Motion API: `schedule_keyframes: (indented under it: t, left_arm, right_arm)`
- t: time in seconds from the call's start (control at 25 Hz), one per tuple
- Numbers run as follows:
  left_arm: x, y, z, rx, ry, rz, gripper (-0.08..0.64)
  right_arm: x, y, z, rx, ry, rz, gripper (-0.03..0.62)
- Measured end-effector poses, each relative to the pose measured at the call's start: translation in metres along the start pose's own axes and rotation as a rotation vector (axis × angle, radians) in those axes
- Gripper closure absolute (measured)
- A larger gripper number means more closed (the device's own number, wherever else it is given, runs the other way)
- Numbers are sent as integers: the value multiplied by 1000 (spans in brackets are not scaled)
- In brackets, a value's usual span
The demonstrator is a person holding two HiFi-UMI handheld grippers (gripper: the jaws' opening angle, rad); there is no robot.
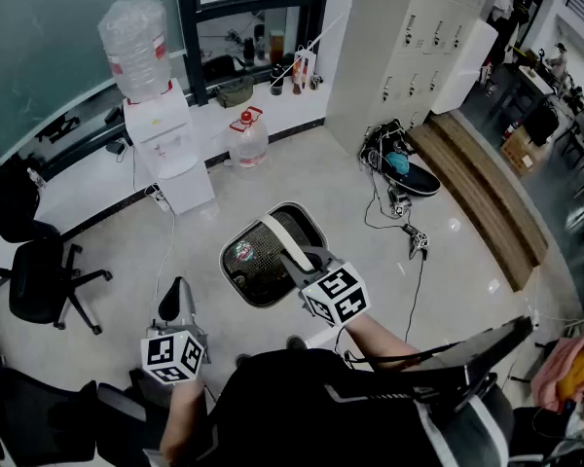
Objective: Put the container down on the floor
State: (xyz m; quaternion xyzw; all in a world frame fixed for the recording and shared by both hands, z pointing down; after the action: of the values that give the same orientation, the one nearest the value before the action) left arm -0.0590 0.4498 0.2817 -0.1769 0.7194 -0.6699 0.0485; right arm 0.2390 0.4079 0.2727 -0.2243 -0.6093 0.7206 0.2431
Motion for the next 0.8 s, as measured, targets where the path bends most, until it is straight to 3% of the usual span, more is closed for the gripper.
schedule_keyframes:
  t: [0.8]
  left_arm:
    - [10,4,-17,-1,-4,-10,554]
  right_arm:
    - [12,6,1,-6,-16,17,584]
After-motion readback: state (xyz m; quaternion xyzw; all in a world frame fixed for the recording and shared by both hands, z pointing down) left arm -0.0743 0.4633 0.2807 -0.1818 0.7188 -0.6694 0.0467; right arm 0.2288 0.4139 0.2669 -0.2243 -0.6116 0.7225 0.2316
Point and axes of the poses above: the fingertips, and each gripper's own axes: z forward along the fingers, x to its left, y out of its top, the point moved 9 cm from there along -z, backward along the fingers, and after that the axes turned 14 degrees about -x, right-handed, at the moved point
